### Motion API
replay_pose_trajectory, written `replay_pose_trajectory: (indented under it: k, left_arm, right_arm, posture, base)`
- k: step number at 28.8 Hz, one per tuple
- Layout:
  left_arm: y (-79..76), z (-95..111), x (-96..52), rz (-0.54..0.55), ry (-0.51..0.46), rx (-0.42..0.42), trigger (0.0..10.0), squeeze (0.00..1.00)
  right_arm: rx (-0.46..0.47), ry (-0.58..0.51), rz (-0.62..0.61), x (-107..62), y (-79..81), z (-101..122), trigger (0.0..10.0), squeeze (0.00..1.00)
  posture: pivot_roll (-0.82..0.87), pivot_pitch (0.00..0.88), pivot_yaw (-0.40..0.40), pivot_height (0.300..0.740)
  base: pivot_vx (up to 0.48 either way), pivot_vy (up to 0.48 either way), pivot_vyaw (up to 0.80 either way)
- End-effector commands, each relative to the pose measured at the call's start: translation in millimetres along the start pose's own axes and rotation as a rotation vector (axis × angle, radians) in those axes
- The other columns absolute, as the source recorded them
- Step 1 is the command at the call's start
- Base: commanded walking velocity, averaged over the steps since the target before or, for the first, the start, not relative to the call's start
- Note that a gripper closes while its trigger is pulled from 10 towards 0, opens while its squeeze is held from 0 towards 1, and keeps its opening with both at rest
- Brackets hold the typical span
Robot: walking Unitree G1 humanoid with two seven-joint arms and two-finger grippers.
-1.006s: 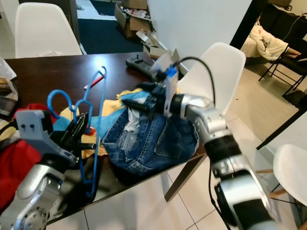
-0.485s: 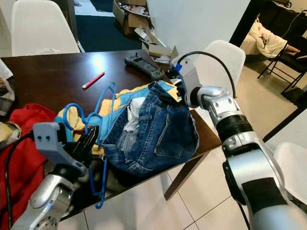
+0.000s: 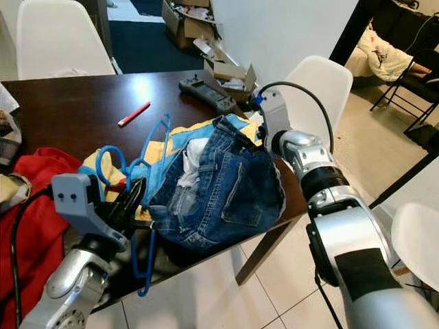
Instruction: Hang hanger
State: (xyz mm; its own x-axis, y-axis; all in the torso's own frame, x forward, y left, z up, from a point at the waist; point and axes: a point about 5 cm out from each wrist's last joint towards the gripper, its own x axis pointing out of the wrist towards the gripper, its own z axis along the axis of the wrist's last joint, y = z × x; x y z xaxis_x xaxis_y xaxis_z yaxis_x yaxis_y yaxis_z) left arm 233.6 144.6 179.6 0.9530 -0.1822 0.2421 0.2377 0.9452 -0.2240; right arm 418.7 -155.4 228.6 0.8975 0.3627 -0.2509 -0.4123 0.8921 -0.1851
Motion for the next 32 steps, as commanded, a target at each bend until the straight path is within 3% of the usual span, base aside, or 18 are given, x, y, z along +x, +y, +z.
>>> replay_pose_trajectory:
  k: [1,3,5,8,21,22,23,26,27,32]
  left_arm:
    - [-5.6,1,-2.7,-0.013,0.003,-0.010,10.0,0.00]
    - [-5.6,1,-2.7,-0.013,0.003,-0.010,10.0,0.00]
    - [-6.3,4,-5.6,-0.011,0.002,-0.004,10.0,0.00]
    - [-6.6,4,-6.5,-0.010,0.001,-0.002,10.0,0.00]
    - [-7.1,3,-4.0,-0.009,-0.001,-0.004,10.0,0.00]
    - [-7.2,3,-3.4,-0.009,-0.003,-0.005,10.0,0.00]
    - [-7.2,3,-3.0,-0.008,-0.003,-0.005,10.0,0.00]
    - [-7.2,3,-2.8,-0.008,-0.003,-0.005,10.0,0.00]
    - [-7.1,3,-2.4,-0.007,-0.004,-0.006,10.0,0.00]
    - [-6.8,4,-0.4,-0.008,-0.010,-0.009,10.0,0.00]
  right_arm:
    - [0.010,0.037,-0.039,-0.9,-4.3,-11,10.0,0.00]
    - [0.010,0.037,-0.039,-0.9,-4.3,-11,10.0,0.00]
    - [-0.027,0.119,-0.039,0.1,-1.2,-25,10.0,0.00]
    - [-0.043,0.160,-0.021,0.0,0.2,-30,10.0,0.00]
    - [-0.175,0.323,0.206,-7.7,0.8,-39,10.0,0.00]
    - [-0.186,0.338,0.230,-9.2,-0.2,-40,9.2,0.00]
    - [-0.199,0.353,0.245,-10.8,-1.7,-41,3.4,0.00]
    - [-0.207,0.364,0.253,-11.8,-2.7,-41,3.4,0.00]
    - [-0.212,0.372,0.257,-12.9,-4.1,-42,0.0,0.00]
    - [-0.235,0.387,0.241,-17.7,-13.6,-39,0.0,0.00]
  posture:
    - [0.16,0.143,-0.227,0.740]
    - [0.16,0.143,-0.227,0.740]
    - [0.17,0.154,-0.228,0.740]
    - [0.17,0.157,-0.229,0.740]
    - [0.15,0.152,-0.234,0.740]
    - [0.14,0.149,-0.234,0.740]
    - [0.14,0.147,-0.234,0.740]
    - [0.14,0.147,-0.234,0.740]
    - [0.14,0.143,-0.236,0.740]
    - [0.14,0.138,-0.234,0.740]
  base:
    - [0.000,0.000,0.00]
    - [0.000,0.000,0.00]
    - [0.000,0.000,0.00]
    - [0.000,0.000,0.00]
    - [0.000,0.000,0.00]
    - [0.000,0.000,0.00]
    - [0.000,0.000,0.00]
    - [0.000,0.000,0.00]
    - [0.000,0.000,0.00]
    - [0.000,0.000,0.00]
